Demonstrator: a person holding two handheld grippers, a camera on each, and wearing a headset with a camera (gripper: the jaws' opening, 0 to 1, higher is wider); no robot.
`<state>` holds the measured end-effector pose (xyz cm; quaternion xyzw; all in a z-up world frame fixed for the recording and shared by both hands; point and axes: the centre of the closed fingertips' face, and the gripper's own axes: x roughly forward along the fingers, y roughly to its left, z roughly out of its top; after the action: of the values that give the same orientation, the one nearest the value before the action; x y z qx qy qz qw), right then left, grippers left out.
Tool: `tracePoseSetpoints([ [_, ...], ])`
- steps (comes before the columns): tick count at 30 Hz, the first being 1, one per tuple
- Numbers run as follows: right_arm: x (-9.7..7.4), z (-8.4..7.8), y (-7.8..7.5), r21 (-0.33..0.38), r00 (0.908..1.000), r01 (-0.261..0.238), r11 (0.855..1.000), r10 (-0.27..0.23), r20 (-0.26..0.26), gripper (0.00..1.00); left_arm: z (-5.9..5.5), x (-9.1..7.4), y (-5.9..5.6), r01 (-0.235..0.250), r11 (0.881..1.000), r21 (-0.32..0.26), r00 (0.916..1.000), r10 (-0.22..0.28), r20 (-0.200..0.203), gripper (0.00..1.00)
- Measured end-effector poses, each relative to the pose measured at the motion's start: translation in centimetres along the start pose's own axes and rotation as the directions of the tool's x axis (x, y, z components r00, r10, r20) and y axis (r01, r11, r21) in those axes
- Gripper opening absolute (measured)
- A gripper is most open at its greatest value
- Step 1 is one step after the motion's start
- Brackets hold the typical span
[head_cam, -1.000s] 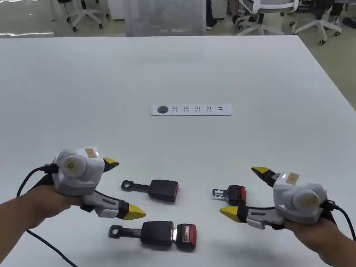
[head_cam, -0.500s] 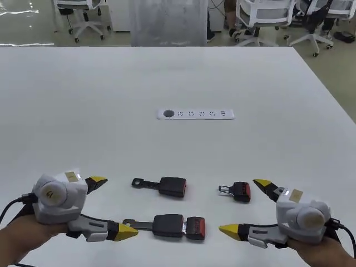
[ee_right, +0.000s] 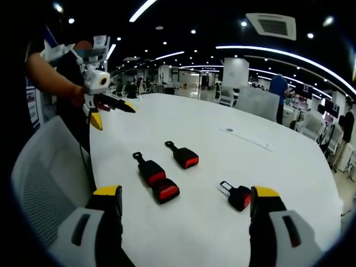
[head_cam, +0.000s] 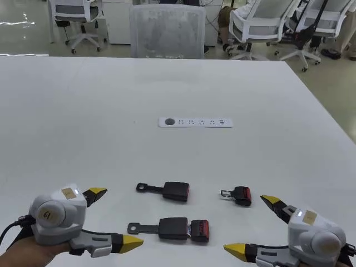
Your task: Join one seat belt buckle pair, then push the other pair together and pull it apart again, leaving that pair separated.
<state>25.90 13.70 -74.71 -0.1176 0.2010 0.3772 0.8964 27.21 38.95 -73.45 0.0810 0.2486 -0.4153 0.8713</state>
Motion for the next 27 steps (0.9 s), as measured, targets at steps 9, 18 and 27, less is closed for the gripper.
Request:
tracePoseSetpoints([
  [9, -1.2, -0.8, 0.2, 0.022, 0.9996, 0.027, 0.999, -0.027, -0.010, 0.97, -0.2, -1.2, -0.3, -0.012, 1.000, -0.018, 0.9996, 0.013, 0.025, 1.00],
  [18, -1.3, -1.2, 0.5, 0.044, 0.9994, 0.033, 0.998, -0.033, -0.010, 0.98, -0.6, -1.6, -0.3, -0.016, 1.000, -0.019, 0.9995, 0.016, 0.027, 1.00],
  [27, -1.5, -1.3, 0.2, 0.064, 0.9989, 0.046, 0.997, -0.046, -0.004, 0.98, -0.8, -1.8, -0.2, -0.023, 0.999, -0.026, 0.9994, 0.023, 0.025, 1.00],
])
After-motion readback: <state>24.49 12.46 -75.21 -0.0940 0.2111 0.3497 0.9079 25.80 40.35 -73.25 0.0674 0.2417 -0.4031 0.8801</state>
